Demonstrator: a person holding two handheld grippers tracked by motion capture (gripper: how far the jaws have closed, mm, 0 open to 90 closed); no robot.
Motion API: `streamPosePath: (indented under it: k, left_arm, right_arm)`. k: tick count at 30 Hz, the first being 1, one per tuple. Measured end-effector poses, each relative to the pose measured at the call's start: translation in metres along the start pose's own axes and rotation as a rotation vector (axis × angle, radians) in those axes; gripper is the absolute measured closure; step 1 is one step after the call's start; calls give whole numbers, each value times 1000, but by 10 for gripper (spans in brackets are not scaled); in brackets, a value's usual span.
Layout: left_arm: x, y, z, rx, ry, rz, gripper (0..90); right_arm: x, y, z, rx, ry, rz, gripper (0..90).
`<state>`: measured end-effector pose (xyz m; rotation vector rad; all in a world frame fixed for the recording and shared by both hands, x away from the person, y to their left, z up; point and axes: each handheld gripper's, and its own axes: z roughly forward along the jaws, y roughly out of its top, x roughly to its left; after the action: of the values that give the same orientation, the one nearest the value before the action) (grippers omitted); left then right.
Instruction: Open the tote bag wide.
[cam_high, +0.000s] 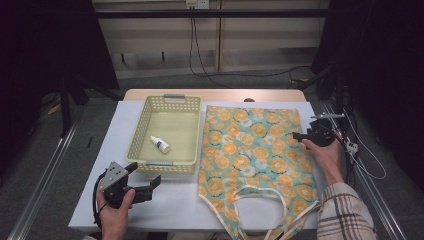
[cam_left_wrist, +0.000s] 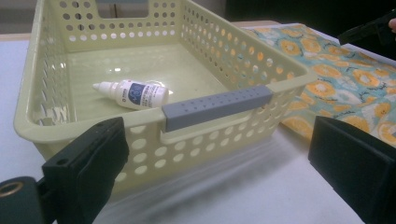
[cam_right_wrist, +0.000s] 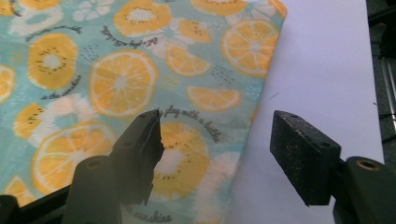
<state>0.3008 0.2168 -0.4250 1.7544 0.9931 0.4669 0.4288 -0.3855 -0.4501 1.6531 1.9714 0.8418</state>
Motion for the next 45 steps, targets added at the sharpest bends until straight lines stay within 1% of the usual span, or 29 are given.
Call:
streamPosePath:
  k: [1, 2, 4, 6, 8, 10, 12, 14, 15, 16, 17, 18, 19, 20, 24, 27, 29, 30, 31, 34, 35, 37, 39, 41, 43, 44, 45]
  left_arm:
    - [0, 0, 0, 0, 0, 0, 44]
    - [0, 0, 0, 0, 1, 4, 44]
    - [0, -1, -1, 3, 2, 3, 44]
    - [0, 0, -1, 3, 3, 2, 44]
    - [0, 0, -1, 3, 3, 1, 44]
    - [0, 0, -1, 2, 2, -1, 44]
    - [0, 0, -1, 1, 2, -1, 44]
    - [0, 0, -1, 4, 1, 1, 44]
    - [0, 0, -1, 5, -1, 3, 44]
    - [0, -1, -1, 7, 0, 6, 44]
    - [0, -1, -1, 4, -1, 2, 44]
    - [0, -1, -1, 7, 0, 4, 44]
    - [0, -1, -1, 7, 0, 4, 44]
    - [1, 0, 0, 6, 1, -3, 44]
    - [0, 0, 1, 7, -4, -2, 44]
    - [-1, 0, 1, 7, -5, -1, 44]
    - [-1, 0, 2, 12, -6, 3, 44]
    - [0, 0, 2, 13, -6, 4, 44]
    - [0, 0, 2, 13, -8, 4, 44]
    - [0, 0, 2, 13, -9, 1, 45]
    - [0, 0, 2, 13, -9, 1, 44]
    - [0, 0, 2, 12, -10, 1, 44]
    - [0, 0, 2, 8, -6, -3, 44]
    - [0, 0, 2, 12, -7, 1, 44]
    - [0, 0, 2, 12, -7, 2, 44]
    - [0, 0, 2, 12, -9, 3, 44]
    - [0, 0, 2, 8, -7, -2, 44]
  right_arm:
    - [-1, 0, 1, 5, -3, 10, 345]
    - [-3, -1, 3, 0, 8, 18, 368]
    - [-6, -1, 6, 2, -8, 17, 404]
    - [-8, -1, 9, 4, -6, 16, 423]
    - [-8, 0, 11, 13, -10, 19, 432]
    - [-8, 2, 13, 14, -6, 12, 450]
    - [-7, 4, 15, 30, -9, 7, 458]
    - [-7, 4, 17, 33, -12, 12, 460]
    - [-9, 4, 18, 30, -25, 4, 463]
    - [-10, 3, 22, 36, -19, 20, 479]
    - [-9, 1, 23, 44, -24, 14, 481]
    - [-9, 1, 24, 39, -31, 3, 483]
    - [-8, 2, 23, 45, -33, 6, 490]
    - [-7, 2, 23, 46, -35, -2, 509]
    - [-2, 4, 22, 69, -24, -8, 637]
    - [-2, 5, 22, 76, -18, 10, 722]
    - [-4, 5, 22, 76, -16, 28, 817]
    - [-5, 5, 22, 73, -10, 32, 875]
    - [-6, 5, 22, 76, 10, 51, 900]
    - [-5, 6, 22, 81, 13, 65, 900]
    - [-7, 7, 23, 81, 23, 81, 900]
    - [-7, 7, 23, 76, 21, 103, 900]
    - [-9, 7, 23, 60, 29, 118, 900]
    - [-9, 7, 24, 49, 33, 135, 900]
    - [-9, 7, 24, 43, 32, 141, 900]
    - [-9, 7, 26, 27, 29, 143, 900]
    - [-8, 8, 27, 24, 26, 148, 900]
